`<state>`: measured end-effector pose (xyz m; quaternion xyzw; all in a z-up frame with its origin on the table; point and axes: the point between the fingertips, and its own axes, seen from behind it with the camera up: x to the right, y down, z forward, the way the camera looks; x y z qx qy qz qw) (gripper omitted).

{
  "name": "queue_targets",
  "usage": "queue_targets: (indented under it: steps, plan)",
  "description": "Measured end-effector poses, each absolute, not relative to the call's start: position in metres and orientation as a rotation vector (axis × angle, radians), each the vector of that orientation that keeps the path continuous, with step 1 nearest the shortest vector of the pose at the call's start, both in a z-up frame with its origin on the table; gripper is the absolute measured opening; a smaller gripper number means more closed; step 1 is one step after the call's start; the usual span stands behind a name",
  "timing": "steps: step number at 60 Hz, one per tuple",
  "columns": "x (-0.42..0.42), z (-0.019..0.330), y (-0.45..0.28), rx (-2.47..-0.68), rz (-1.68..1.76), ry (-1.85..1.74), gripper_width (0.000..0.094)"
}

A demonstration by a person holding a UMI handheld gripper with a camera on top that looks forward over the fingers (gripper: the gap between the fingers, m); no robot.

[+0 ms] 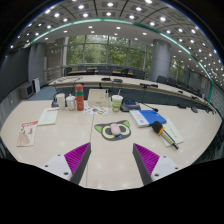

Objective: Arrange mouse

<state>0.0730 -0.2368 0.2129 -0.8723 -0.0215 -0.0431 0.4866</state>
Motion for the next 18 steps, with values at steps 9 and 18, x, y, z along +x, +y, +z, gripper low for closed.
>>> queue_targets:
  steps: [9, 18]
  plan:
    - [0.065, 0.221, -0.265, -2.114, -0.103, -0.058, 0.0853]
    - [0.066, 0.225, -0.272, -2.099, -0.115, -0.046, 0.0851]
